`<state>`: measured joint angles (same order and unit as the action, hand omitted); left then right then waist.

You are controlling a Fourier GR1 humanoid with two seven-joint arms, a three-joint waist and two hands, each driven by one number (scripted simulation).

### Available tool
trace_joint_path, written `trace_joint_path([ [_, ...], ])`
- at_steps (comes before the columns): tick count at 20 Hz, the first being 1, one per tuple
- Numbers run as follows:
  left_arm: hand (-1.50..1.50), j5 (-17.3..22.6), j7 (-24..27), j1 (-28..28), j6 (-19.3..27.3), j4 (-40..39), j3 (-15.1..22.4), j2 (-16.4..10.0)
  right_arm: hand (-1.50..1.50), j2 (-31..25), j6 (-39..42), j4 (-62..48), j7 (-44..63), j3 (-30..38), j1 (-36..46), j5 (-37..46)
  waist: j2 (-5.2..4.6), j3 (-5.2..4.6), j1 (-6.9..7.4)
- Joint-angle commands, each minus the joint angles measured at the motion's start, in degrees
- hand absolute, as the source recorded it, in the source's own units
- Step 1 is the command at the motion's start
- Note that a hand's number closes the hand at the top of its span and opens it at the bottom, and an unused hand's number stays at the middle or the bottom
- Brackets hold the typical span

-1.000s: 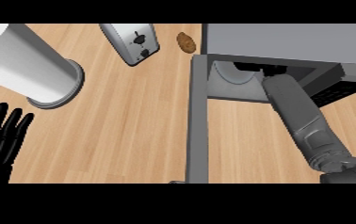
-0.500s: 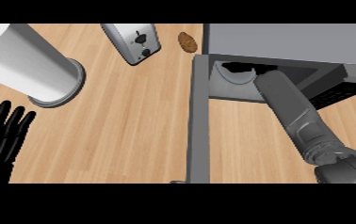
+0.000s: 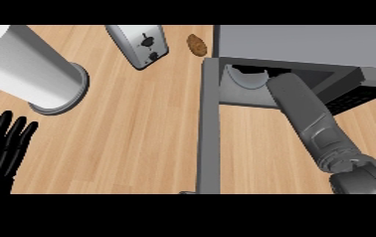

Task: Pick up the milk, place it into the microwave and close the microwave

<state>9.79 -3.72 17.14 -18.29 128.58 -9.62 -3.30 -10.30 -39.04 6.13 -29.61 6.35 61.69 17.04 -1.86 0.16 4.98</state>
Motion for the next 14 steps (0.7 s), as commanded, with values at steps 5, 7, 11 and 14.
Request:
trace_joint_path([
  [5,-1.50,-2.3,1.7,2.4,-0.6,0.8,1.6,1.5,-1.50,-2.3,-0.5,0.8,-2.6,2.6,-0.9,-1.8,0.11,0.00,-0.44],
  [7,-1.50,-3.0,1.1,1.7,-0.4,0.7,2.1,1.3,-1.50,-2.1,-1.5,1.5,-3.5,3.2,-1.0,-2.2,0.28,-0.01,-0.98],
  [11,-1.50,-3.3,1.0,3.5,-0.2,2.1,3.0,2.7,-1.50,-5.0,-0.4,1.5,-3.9,3.8,-0.9,-2.4,0.44,-0.03,-1.20],
  [14,-1.50,-2.9,0.4,1.2,-0.1,1.2,1.1,1.0,-1.50,-5.3,-0.1,3.5,-8.9,5.5,-4.2,-4.0,0.37,0.00,-1.82],
])
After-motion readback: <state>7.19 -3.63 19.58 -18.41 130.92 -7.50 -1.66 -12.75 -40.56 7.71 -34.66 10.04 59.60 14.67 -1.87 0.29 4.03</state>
